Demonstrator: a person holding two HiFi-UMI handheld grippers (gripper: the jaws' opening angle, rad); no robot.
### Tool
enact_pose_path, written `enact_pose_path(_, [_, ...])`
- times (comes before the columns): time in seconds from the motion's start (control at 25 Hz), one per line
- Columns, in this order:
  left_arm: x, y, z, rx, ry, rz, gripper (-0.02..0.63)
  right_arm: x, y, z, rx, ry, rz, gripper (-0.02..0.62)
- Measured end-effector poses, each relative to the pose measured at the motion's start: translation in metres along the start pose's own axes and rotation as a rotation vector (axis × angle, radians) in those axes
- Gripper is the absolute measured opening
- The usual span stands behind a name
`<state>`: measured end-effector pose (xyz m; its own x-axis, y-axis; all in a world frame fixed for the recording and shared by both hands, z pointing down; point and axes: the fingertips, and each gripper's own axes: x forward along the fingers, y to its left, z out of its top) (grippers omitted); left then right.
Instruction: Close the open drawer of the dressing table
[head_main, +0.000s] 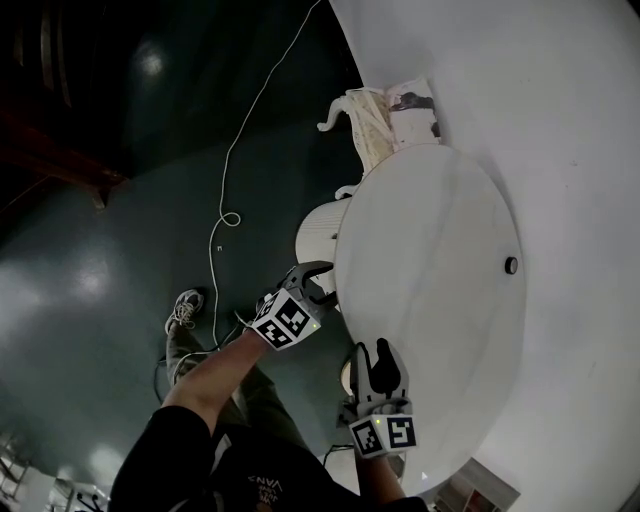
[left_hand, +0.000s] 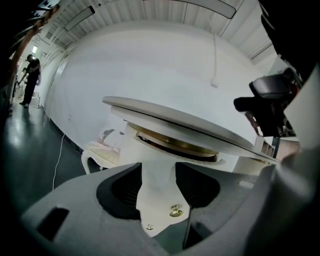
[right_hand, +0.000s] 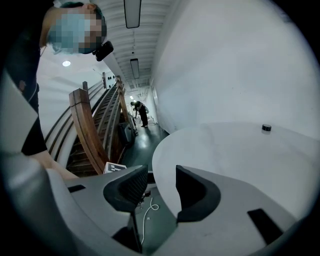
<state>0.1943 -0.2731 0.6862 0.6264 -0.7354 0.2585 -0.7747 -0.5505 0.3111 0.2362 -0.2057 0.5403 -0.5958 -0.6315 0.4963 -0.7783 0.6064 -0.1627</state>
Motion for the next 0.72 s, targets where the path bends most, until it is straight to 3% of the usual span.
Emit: enact_pose_path(0.72, [0.026,0.004,0.010,-0.014,-0.025,-0.050,0.230,-0.004,-0.013,0.002,0.024,0.002,-0.010,0.179])
